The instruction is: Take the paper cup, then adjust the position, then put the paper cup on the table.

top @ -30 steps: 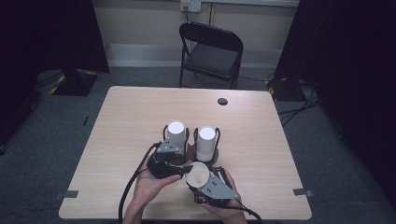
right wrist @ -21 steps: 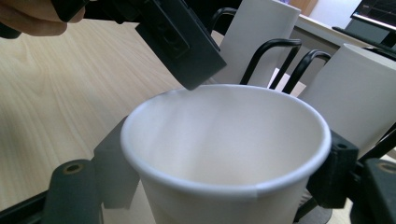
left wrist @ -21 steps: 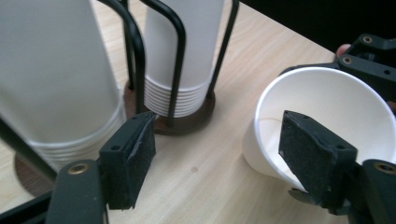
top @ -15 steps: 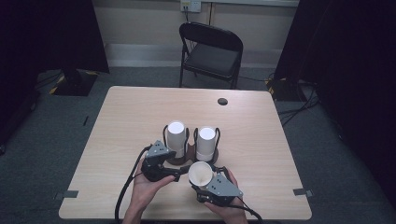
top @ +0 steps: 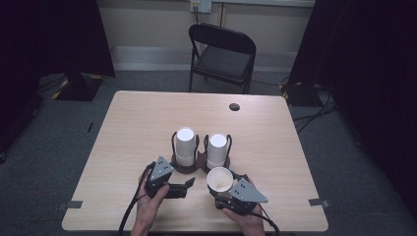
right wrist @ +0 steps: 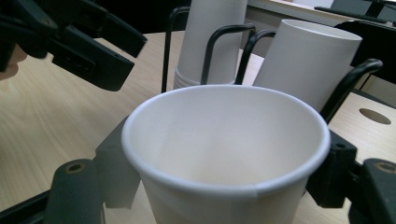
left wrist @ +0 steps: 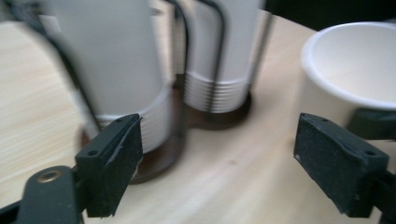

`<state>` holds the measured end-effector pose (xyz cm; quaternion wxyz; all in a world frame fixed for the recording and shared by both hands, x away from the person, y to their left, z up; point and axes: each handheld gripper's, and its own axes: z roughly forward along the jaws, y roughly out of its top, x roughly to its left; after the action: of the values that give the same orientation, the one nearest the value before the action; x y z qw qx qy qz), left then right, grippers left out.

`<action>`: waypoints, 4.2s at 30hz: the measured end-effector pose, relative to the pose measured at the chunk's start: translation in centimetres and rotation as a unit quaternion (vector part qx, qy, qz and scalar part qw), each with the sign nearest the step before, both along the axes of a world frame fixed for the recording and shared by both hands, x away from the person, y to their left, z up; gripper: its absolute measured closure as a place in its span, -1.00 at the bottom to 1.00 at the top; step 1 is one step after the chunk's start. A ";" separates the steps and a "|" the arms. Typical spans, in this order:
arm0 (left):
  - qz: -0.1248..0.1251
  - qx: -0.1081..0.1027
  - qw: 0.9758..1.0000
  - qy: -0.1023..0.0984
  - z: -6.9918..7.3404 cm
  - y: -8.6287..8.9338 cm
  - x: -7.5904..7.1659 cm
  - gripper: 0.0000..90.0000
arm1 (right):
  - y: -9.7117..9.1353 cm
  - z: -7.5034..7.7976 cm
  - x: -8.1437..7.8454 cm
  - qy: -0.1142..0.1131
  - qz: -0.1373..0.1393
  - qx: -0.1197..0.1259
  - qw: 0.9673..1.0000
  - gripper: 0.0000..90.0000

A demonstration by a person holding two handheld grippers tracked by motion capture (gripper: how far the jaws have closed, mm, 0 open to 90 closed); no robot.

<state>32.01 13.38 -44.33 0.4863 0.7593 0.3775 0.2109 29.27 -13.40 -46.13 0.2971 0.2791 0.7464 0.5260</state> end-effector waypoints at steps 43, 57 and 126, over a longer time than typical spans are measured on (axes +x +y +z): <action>0.098 -0.036 0.994 -0.033 -5.1 3.0 -1.0 -0.65 | -7.7 2.4 9.4 0.027 -0.124 0.079 0.989 -0.44; 0.122 -0.039 0.990 -0.066 -5.2 3.0 -1.6 -0.65 | -7.8 2.8 13.2 0.011 -0.143 0.098 0.985 -0.44; 0.150 -0.084 0.976 -0.130 -5.5 3.7 -2.8 -0.64 | -8.5 -3.0 15.1 0.115 -0.176 0.056 0.976 -0.70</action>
<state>29.22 17.08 -49.84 0.5562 0.6162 0.4375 0.3457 44.38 -21.88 -49.18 0.2810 0.4814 0.6840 0.4705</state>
